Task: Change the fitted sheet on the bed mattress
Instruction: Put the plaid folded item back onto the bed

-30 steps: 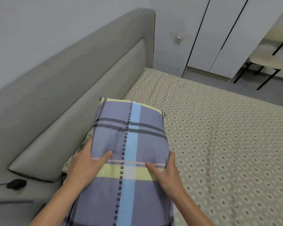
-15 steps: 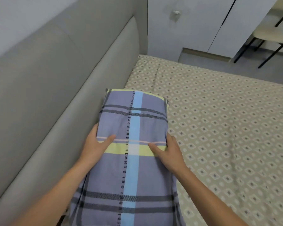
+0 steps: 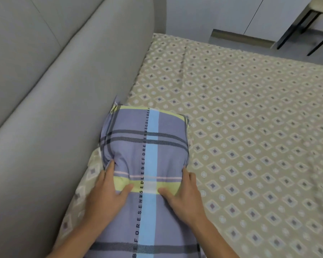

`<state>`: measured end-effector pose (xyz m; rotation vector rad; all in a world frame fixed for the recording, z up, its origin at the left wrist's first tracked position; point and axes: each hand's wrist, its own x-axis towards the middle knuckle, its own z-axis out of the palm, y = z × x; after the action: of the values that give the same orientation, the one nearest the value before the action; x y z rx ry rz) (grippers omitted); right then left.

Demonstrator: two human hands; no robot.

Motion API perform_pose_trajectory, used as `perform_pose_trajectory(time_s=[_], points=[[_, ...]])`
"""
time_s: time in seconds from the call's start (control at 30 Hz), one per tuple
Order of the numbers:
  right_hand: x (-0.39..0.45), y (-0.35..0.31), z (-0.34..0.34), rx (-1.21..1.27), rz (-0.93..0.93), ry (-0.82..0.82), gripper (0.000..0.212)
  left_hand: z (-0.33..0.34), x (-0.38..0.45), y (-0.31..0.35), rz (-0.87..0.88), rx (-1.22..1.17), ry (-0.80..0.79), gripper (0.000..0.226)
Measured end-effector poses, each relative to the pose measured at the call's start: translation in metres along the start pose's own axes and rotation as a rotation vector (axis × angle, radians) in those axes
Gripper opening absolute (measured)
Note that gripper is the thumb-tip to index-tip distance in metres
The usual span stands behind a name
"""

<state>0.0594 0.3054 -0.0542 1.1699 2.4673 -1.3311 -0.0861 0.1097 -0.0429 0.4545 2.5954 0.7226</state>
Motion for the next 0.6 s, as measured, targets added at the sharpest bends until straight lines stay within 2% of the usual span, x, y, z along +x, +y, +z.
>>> perform_pose_trajectory(time_s=[0.1,0.2,0.43,0.5,0.6], points=[[0.006,-0.014,-0.009,0.062,-0.121,0.123,0.062,-0.008,0.019,0.011,0.135,-0.064,0.114,0.069],[0.033,-0.04,-0.032,0.085,-0.196,0.204,0.053,-0.03,0.057,0.031,0.268,-0.136,0.132,0.056],[0.162,-0.099,-0.089,0.06,-0.232,0.366,0.059,-0.068,0.197,0.118,0.465,-0.092,0.262,0.062],[0.209,-0.117,-0.107,0.053,-0.229,0.404,0.072,-0.075,0.245,0.135,0.468,-0.088,0.275,0.069],[0.267,-0.122,-0.119,0.167,-0.183,0.354,0.092,-0.075,0.296,0.144,0.381,0.087,0.284,0.081]])
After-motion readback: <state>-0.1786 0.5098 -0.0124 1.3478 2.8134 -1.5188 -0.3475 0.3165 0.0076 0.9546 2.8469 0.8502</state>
